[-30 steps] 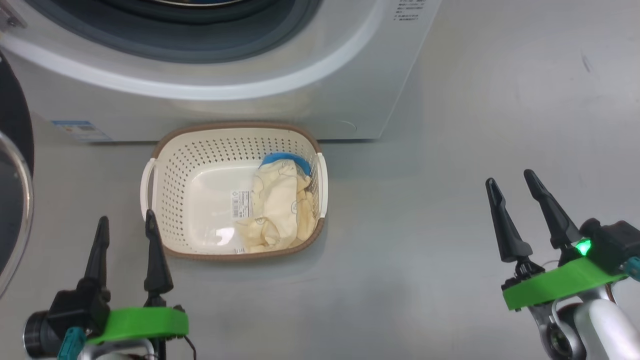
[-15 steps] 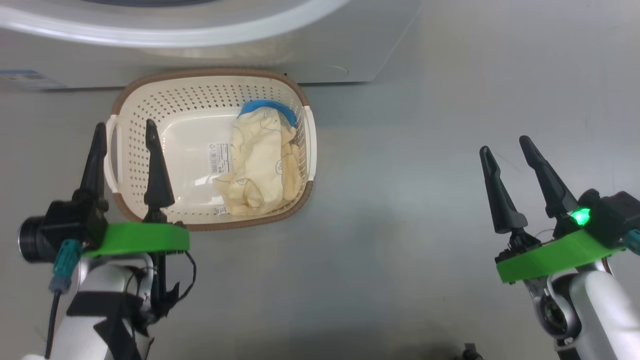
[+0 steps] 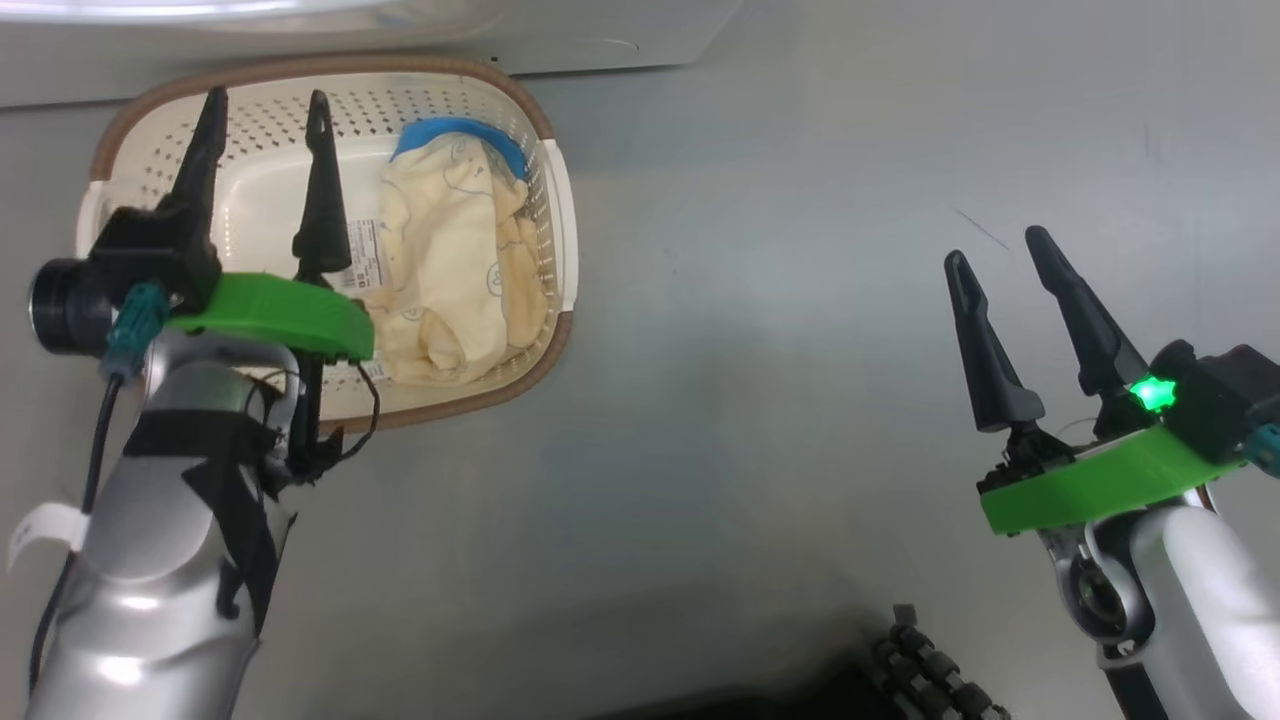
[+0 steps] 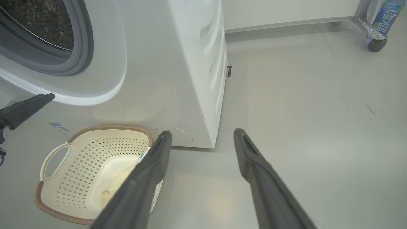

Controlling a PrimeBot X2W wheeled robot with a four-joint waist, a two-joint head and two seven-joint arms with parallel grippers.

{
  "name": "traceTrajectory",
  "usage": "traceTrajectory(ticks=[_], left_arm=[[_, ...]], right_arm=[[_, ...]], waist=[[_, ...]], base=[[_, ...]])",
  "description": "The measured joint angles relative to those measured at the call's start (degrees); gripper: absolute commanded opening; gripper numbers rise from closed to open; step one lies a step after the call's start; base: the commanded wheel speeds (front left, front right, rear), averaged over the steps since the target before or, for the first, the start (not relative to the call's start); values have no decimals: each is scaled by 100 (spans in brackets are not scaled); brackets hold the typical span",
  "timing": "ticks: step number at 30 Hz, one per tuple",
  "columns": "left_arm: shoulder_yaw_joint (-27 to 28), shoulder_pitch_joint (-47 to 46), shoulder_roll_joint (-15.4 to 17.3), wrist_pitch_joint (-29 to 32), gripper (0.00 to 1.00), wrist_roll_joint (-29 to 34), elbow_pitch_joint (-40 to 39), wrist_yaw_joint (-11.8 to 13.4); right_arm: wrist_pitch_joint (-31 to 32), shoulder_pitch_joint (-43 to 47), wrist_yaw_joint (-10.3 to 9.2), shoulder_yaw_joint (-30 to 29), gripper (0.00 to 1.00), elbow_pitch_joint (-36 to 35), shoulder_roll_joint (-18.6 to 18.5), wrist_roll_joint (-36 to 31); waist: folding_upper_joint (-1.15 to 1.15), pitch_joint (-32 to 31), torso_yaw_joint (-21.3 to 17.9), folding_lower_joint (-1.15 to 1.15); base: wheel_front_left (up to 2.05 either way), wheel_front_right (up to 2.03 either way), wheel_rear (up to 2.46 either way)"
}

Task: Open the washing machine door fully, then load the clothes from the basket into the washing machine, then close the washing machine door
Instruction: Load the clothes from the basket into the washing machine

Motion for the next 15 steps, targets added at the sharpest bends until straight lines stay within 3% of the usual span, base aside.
traceTrajectory(ticks=[15], left_arm=[[-78, -1105, -94, 159, 100, -268, 2158, -592]], right_arm=[[0, -218, 0, 118, 100, -26, 164, 9]], waist=[[0, 800, -392, 0]], base=[[0, 0, 0]])
